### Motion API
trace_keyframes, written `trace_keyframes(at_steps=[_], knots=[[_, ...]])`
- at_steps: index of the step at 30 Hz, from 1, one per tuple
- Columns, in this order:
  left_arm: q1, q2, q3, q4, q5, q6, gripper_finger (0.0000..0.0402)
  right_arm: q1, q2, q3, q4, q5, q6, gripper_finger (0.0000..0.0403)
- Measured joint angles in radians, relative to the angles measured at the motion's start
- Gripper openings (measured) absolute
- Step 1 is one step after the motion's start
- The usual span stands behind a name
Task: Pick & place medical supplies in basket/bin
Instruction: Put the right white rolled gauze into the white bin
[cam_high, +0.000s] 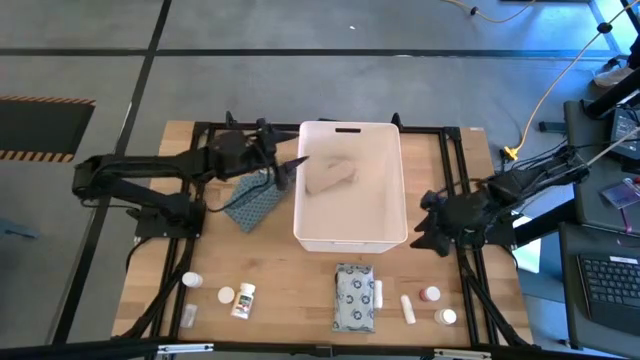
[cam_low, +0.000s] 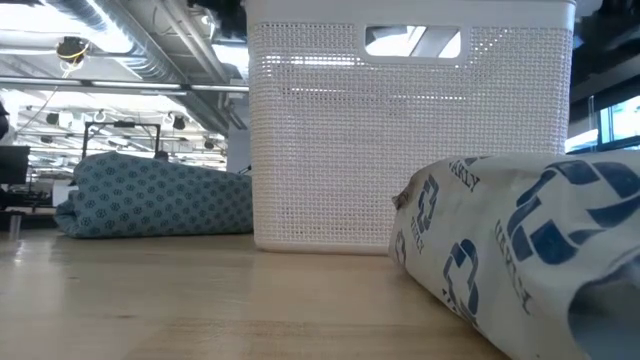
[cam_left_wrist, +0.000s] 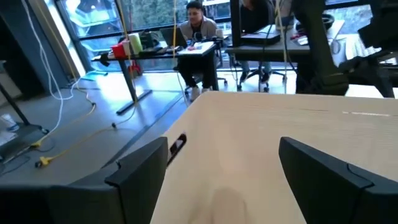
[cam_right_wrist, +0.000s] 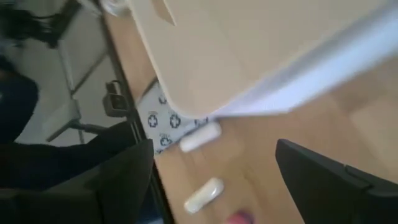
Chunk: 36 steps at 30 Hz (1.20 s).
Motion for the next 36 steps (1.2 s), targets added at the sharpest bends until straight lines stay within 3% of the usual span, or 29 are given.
trace_keyframes(at_steps=[4,10,20,27,36], knots=[[-0.002,-0.033,-0.039,0.003,0.003,-0.008,0.0301,0.091,0.14,0.111,-0.107,0.014,0.192,0.0339],[-0.002,-0.038,-0.059,-0.001,0.002,0.012,0.0301,0.232,0.312,0.23,-0.129,0.083,0.386,0.0339],[-0.002,-0.038,-0.059,-0.001,0.025,0.015,0.0302,0.381,0.556,0.256,-0.114,0.113,0.72,0.0339],[-0.002,-0.038,-0.059,-0.001,0.058,0.009,0.0301,0.441,0.699,0.256,0.046,0.108,0.664,0.0339],[-0.002,-0.038,-0.059,0.0,0.057,0.06,0.0302,0.443,0.772,0.256,0.211,0.098,0.664,0.0339]])
